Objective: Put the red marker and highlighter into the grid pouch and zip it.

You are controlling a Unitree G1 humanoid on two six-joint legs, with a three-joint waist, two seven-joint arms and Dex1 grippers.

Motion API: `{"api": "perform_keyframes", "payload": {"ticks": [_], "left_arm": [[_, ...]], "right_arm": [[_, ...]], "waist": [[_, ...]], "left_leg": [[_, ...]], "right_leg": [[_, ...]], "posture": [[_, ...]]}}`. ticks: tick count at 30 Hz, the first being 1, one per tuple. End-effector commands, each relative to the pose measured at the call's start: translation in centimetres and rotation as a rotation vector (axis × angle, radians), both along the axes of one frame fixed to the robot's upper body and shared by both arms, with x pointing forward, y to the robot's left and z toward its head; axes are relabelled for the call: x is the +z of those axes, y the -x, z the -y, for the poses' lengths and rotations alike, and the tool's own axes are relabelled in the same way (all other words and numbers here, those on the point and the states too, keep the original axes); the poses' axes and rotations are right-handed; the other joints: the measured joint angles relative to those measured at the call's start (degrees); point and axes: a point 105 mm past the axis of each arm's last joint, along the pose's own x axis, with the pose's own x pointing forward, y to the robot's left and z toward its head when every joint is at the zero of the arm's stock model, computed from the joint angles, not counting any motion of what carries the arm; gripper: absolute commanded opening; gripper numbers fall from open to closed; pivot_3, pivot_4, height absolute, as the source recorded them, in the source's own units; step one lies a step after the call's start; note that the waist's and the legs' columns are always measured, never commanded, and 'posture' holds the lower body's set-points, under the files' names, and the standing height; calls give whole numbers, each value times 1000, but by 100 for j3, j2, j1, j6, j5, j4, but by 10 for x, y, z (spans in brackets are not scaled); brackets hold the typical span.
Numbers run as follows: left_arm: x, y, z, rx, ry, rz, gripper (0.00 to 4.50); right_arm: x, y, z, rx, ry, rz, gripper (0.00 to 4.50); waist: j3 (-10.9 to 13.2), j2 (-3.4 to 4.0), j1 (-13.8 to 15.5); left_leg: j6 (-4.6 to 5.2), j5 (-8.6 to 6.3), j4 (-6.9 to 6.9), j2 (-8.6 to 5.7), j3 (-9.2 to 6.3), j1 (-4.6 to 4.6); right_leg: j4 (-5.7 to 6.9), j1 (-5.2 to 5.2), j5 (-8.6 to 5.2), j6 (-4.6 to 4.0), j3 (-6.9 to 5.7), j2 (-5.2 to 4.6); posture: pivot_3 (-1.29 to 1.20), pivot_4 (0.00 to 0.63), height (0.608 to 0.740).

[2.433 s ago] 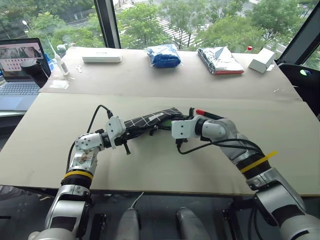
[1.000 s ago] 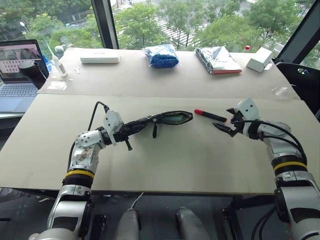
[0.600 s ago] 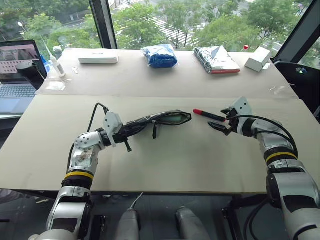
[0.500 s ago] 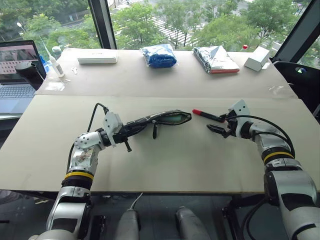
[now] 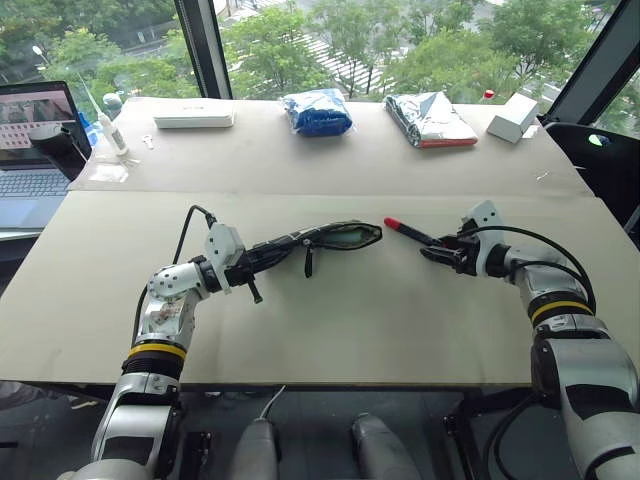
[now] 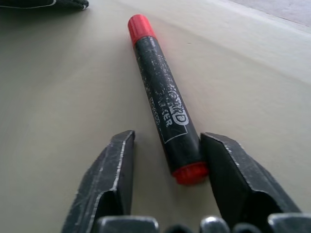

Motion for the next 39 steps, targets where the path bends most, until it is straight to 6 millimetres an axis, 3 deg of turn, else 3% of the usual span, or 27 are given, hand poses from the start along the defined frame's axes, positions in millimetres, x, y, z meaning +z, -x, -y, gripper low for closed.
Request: {"api": "perform_keyframes", "payload": {"ticks": [1,9,13,17,22,25,33,39], "left_arm": [[14,0,1,-8,14,55,0],[14,0,0,-5,13,54,0],[14,1,-1,-2,13,51,0],[13,2,-2,-3,11,47,0],[13,2,-2,-7,8,42,0],[12,1,-1,-11,8,40,0],[13,0,3,-24,6,40,0],[12,1,4,-29,2,42,0]], "right_arm": [[-11,9,1,29,-6,-51,612],[2,16,3,61,-21,19,555],[51,3,7,-30,-77,270,555],[78,29,-10,114,-33,393,555],[84,85,-42,379,25,330,555],[84,104,-52,458,69,280,555],[76,87,-61,464,308,313,555],[74,76,-70,503,374,337,555]], "waist": [[0,0,-2],[0,0,6],[0,0,14],[1,2,13],[1,2,77],[1,2,84],[1,2,85],[1,2,145]], "left_leg": [[0,0,0,0,0,0],[0,0,0,0,-1,1],[0,0,0,-1,-1,1],[0,0,-1,-3,-2,-1],[0,0,-2,-4,-5,-3],[0,0,4,-8,-5,-3],[0,0,4,-8,-7,-1],[0,0,4,-8,-7,-2]], "right_leg": [[0,0,0,0,0,0],[-1,3,0,1,-1,0],[0,2,0,0,0,-2],[1,-2,-1,2,0,-2],[0,1,-3,5,-1,-3],[5,1,-3,6,0,-5],[3,-2,-4,7,0,-4],[2,-4,-4,6,0,-4]], "posture": [[0,150,740],[0,150,740],[0,150,740],[0,150,740],[0,150,740],[0,150,740],[0,150,740],[0,150,740]]}}
